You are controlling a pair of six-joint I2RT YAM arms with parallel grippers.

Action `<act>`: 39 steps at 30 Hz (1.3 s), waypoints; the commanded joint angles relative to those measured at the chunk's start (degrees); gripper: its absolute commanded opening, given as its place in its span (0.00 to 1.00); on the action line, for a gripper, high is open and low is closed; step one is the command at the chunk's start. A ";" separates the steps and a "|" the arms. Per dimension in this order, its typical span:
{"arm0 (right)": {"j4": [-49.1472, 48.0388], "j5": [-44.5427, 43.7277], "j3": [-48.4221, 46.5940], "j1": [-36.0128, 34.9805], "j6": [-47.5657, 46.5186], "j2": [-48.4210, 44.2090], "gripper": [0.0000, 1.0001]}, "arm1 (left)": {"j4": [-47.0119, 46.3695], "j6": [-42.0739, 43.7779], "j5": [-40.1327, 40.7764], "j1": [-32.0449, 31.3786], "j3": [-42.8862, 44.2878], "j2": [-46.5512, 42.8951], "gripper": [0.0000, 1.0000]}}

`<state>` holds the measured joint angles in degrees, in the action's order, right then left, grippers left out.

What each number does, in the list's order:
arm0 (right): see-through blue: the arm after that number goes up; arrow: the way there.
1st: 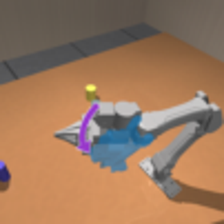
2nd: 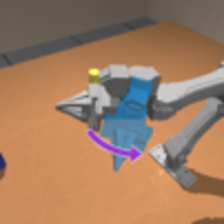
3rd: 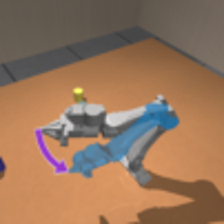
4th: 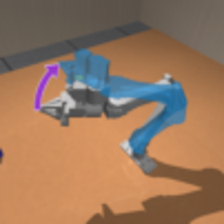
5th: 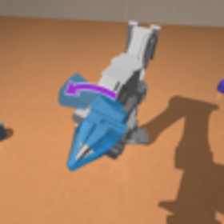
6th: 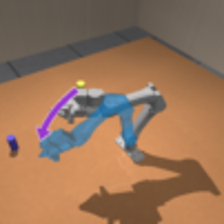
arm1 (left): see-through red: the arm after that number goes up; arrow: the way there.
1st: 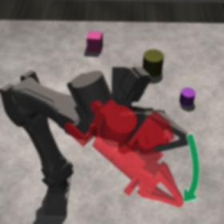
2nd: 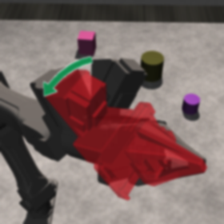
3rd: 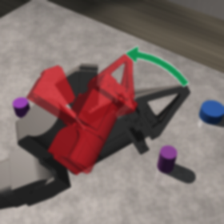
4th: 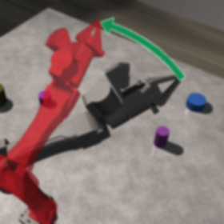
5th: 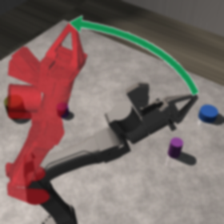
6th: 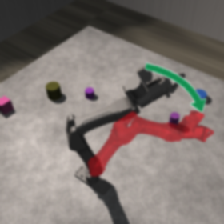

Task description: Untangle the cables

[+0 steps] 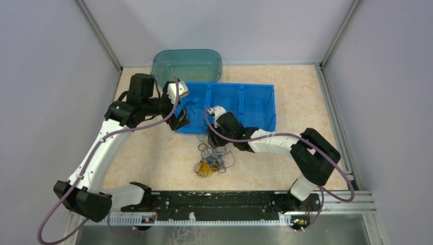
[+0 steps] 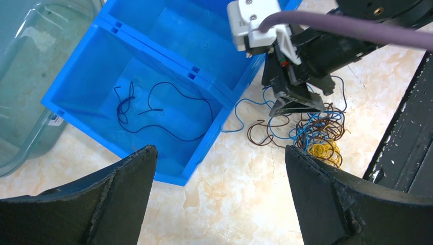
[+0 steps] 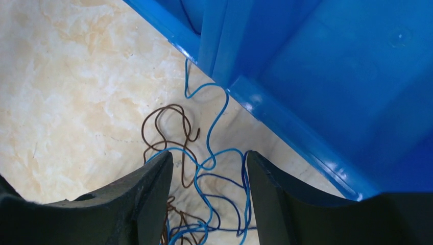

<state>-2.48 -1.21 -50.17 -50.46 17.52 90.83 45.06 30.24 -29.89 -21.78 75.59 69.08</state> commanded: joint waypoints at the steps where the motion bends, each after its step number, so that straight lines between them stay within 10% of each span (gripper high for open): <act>1: -2.49 1.76 -4.85 0.16 -1.77 3.22 0.54 | 0.52 -0.91 -1.55 -0.23 0.87 -1.48 1.00; 17: -4.72 0.77 -5.10 -1.67 -0.70 6.68 0.01 | 1.25 -1.68 -2.41 -0.28 1.56 -2.65 1.00; 39: -13.28 19.58 2.56 -2.58 1.73 -18.86 0.00 | -2.33 4.58 -14.50 -0.40 -13.22 -11.16 0.94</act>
<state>-11.55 12.84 -47.18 -52.25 18.24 75.92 44.97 32.49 -40.14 -21.78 62.41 60.23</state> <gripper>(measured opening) 0.019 0.951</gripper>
